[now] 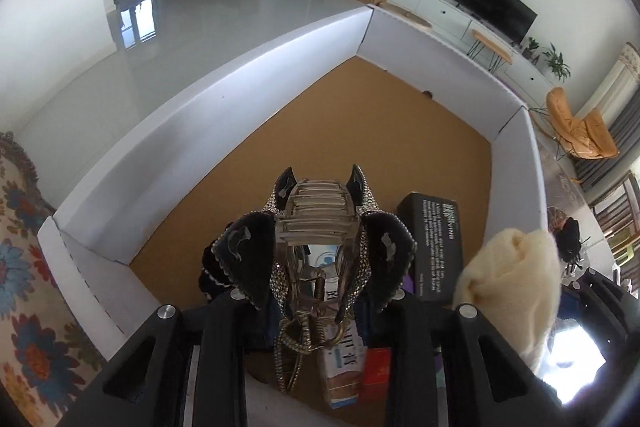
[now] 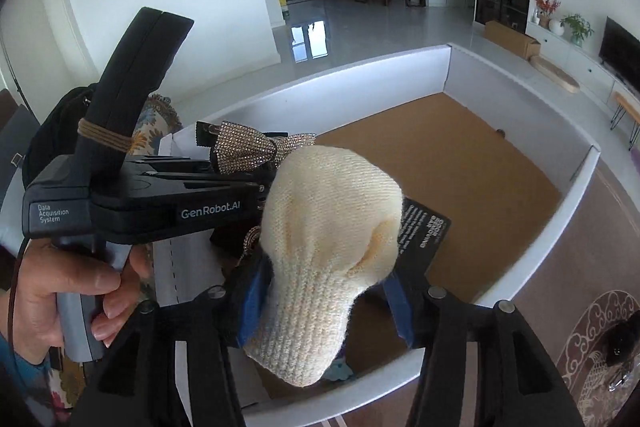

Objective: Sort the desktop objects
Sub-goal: 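Open both grippers to release the items in the tray and withdraw, then move the right gripper toward the clear glasses while the left gripper approaches the black pouch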

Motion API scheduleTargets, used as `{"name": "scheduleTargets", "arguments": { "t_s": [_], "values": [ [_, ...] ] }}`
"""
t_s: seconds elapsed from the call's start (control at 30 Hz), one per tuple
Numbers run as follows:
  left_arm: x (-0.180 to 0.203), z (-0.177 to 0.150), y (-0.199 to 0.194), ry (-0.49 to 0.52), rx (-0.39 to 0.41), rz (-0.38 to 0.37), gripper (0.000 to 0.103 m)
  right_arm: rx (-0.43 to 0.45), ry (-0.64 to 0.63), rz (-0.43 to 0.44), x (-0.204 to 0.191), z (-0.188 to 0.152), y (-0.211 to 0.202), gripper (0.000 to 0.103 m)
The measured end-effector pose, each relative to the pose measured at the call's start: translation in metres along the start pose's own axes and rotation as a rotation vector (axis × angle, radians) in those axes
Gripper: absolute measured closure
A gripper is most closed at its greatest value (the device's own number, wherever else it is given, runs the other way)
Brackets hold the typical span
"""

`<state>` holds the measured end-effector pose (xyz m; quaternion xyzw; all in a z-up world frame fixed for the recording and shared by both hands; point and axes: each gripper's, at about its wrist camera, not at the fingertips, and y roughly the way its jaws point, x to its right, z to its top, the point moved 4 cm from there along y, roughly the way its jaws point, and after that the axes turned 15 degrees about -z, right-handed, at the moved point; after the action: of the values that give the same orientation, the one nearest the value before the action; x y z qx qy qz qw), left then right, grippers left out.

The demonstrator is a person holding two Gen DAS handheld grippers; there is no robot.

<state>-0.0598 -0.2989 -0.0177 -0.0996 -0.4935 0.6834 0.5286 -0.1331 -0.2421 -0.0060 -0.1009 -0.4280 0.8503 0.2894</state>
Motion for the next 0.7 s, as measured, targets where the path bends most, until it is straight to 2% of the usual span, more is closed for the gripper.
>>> {"name": "scheduleTargets", "arguments": {
  "t_s": [0.03, 0.07, 0.13, 0.2, 0.33, 0.43, 0.53, 0.57, 0.6, 0.7],
  "values": [
    [-0.002, -0.004, 0.002, -0.01, 0.003, 0.005, 0.067, -0.011, -0.001, 0.0, -0.004, -0.003, 0.006, 0.034],
    [-0.003, -0.008, 0.003, -0.018, 0.013, 0.0, 0.059, -0.007, 0.001, -0.003, -0.006, -0.005, 0.007, 0.028],
    [0.001, -0.013, 0.002, 0.008, 0.057, 0.003, 0.054, 0.026, 0.019, -0.003, -0.002, -0.01, -0.001, 0.022],
    [0.004, -0.016, -0.007, 0.014, 0.108, 0.001, 0.032, 0.078, 0.036, -0.025, 0.008, -0.019, -0.016, 0.019],
    [0.032, -0.016, -0.031, 0.041, 0.227, -0.018, 0.029, 0.223, 0.092, -0.116, 0.05, -0.042, -0.06, 0.002],
    [0.066, -0.015, -0.052, 0.076, 0.295, -0.077, 0.029, 0.271, 0.163, -0.192, 0.094, -0.075, -0.086, 0.002],
    [0.111, -0.027, -0.07, 0.149, 0.333, -0.155, 0.021, 0.234, 0.23, -0.301, 0.142, -0.129, -0.099, 0.0],
    [0.127, -0.031, -0.073, 0.175, 0.338, -0.183, 0.013, 0.198, 0.246, -0.342, 0.159, -0.149, -0.098, 0.0],
    [0.144, -0.037, -0.075, 0.205, 0.342, -0.215, 0.009, 0.157, 0.261, -0.385, 0.176, -0.172, -0.098, 0.001],
    [0.198, -0.064, -0.078, 0.319, 0.317, -0.306, 0.008, 0.031, 0.308, -0.517, 0.223, -0.242, -0.101, 0.001]
  ]
}}
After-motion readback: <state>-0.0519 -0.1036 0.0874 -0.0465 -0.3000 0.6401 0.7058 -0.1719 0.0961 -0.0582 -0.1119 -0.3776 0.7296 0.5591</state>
